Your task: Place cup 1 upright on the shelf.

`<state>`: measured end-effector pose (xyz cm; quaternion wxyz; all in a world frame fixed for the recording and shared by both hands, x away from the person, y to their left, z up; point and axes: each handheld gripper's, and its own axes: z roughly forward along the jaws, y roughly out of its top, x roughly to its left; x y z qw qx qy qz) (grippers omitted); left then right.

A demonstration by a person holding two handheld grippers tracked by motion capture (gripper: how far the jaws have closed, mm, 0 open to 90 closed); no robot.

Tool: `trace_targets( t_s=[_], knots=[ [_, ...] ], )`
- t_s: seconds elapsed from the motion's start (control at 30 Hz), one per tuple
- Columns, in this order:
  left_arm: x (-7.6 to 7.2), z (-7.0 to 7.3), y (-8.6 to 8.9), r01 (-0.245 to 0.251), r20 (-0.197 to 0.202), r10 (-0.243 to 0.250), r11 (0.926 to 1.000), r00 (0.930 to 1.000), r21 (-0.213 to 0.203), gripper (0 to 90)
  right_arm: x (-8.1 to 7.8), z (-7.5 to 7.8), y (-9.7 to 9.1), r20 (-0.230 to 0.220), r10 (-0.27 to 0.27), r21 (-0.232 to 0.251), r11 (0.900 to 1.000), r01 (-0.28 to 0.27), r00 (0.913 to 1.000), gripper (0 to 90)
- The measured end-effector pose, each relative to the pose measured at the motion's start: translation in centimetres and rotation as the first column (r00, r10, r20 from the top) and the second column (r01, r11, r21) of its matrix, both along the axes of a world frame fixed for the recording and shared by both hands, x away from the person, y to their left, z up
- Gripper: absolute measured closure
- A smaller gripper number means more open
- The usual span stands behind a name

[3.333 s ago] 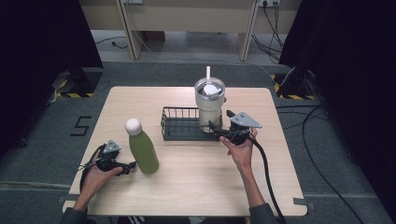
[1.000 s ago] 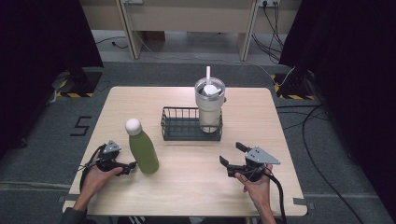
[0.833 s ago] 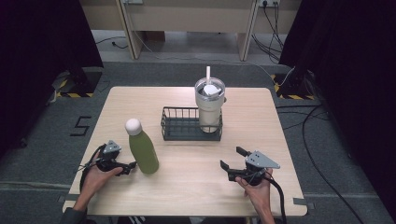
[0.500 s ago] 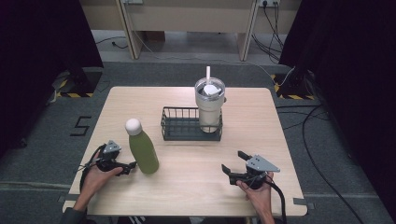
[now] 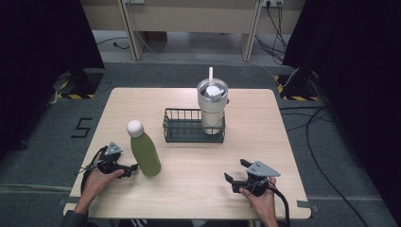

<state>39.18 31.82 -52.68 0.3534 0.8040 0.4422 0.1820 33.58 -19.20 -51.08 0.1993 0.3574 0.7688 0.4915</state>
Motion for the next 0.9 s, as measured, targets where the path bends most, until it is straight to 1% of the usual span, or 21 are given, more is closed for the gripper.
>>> trace_targets(
  t_s=[0.07, 0.17, 0.23, 0.37, 0.47, 0.53, 0.6, 0.7, 0.9],
  knots=[
    [0.0, 0.0, 0.0, 0.0, 0.0, 0.0, 1.0, 1.0, 0.0, 0.0, -0.04, -0.22, -0.02, -0.03, -0.004, -0.024, 0.9997, 0.004, 0.9995, 14.9],
    [0.0, 0.0, 0.0, 0.0, 0.0, 0.0, 1.0, 1.0, 0.0, 0.0, -0.07, -0.23, -0.07, -0.035, 0.0, -0.032, 0.9995, -0.001, 0.9994, 14.9],
    [0.0, 0.0, 0.0, 0.0, 0.0, 0.0, 1.0, 1.0, 0.0, 0.0, -0.13, -0.24, -0.08, -0.05, -0.003, -0.043, 0.9991, 0.001, 0.9987, 14.9],
    [0.0, 0.02, 0.01, 0.001, -0.002, -0.001, 1.0, 1.0, 0.001, 0.0, -0.14, -0.29, -0.14, -0.069, -0.009, -0.073, 0.9973, 0.004, 0.9976, 15.0],
    [0.0, 0.02, 0.02, 0.002, -0.002, -0.002, 1.0, 1.0, 0.002, 0.0, -0.21, -0.33, -0.08, -0.097, -0.016, -0.105, 0.9945, 0.005, 0.9951, 15.0],
    [0.0, 0.02, 0.01, 0.001, -0.002, -0.001, 1.0, 1.0, 0.001, 0.0, -0.17, -0.42, -0.02, -0.117, -0.013, -0.137, 0.9905, -0.003, 0.993, 15.1],
    [0.0, 0.01, 0.01, 0.001, -0.001, -0.001, 1.0, 1.0, 0.001, 0.0, -0.18, -0.54, 0.08, -0.148, -0.016, -0.175, 0.9846, -0.01, 0.9889, 15.2],
    [-0.01, 0.02, 0.01, 0.001, -0.002, -0.001, 1.0, 1.0, 0.001, 0.0, -0.16, -0.78, 0.33, -0.194, -0.03, -0.242, 0.9701, -0.018, 0.9805, 14.0],
    [0.0, 0.02, 0.02, 0.002, -0.002, -0.002, 1.0, 1.0, 0.003, 0.0, -0.2, -0.82, 0.3, -0.197, -0.025, -0.242, 0.9699, -0.024, 0.9801, 13.3]
  ],
)
